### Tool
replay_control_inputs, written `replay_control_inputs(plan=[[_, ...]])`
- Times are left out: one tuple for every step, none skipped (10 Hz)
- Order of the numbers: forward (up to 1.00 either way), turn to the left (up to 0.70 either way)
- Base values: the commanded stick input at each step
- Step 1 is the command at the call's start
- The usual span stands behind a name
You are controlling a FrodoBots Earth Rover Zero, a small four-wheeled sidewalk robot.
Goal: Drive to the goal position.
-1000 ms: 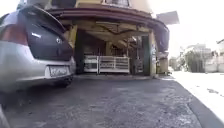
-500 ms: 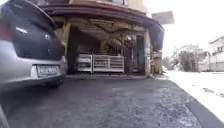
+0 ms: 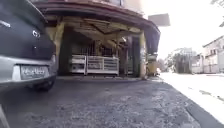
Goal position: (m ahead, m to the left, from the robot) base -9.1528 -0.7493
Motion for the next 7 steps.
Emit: replay_control_inputs(plan=[[0.0, -0.85], [0.0, -0.56], [0.0, -0.38], [0.0, -0.28], [0.0, -0.26], [0.0, -0.02], [0.0, 0.0]])
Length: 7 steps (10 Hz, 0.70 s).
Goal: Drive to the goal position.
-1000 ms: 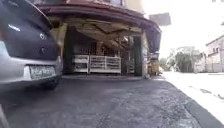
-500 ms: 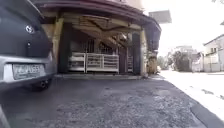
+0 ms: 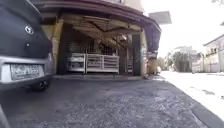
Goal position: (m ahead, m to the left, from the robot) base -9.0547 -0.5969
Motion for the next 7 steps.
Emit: replay_control_inputs(plan=[[0.27, -0.06], [0.7, -0.16], [0.95, -0.39], [0.91, -0.37], [0.9, -0.37], [0.9, -0.37], [0.9, -0.37]])
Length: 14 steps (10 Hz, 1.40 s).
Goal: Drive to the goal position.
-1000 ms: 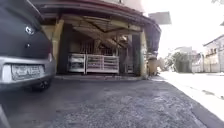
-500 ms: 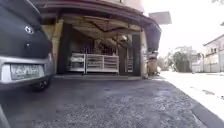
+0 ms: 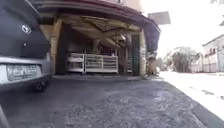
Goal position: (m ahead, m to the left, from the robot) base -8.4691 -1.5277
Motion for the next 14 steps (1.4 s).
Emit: replay_control_inputs(plan=[[0.91, -0.38], [0.92, -0.38], [0.93, -0.38], [0.93, -0.38], [0.93, -0.38], [0.93, -0.38], [0.93, -0.38], [0.92, -0.38], [0.85, -0.35], [0.73, -0.36], [0.0, -0.57], [0.0, 0.0], [0.0, 0.0], [0.0, 0.0]])
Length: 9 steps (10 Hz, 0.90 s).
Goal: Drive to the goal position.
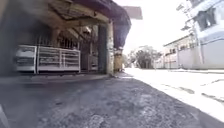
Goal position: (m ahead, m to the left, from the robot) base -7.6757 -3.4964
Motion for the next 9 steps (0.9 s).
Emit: replay_control_inputs(plan=[[0.0, 0.0], [0.0, 0.0], [0.0, 0.0], [0.0, 0.0], [0.0, 0.0], [0.0, 0.0], [0.03, 0.0], [0.21, -0.01], [0.66, -0.14]])
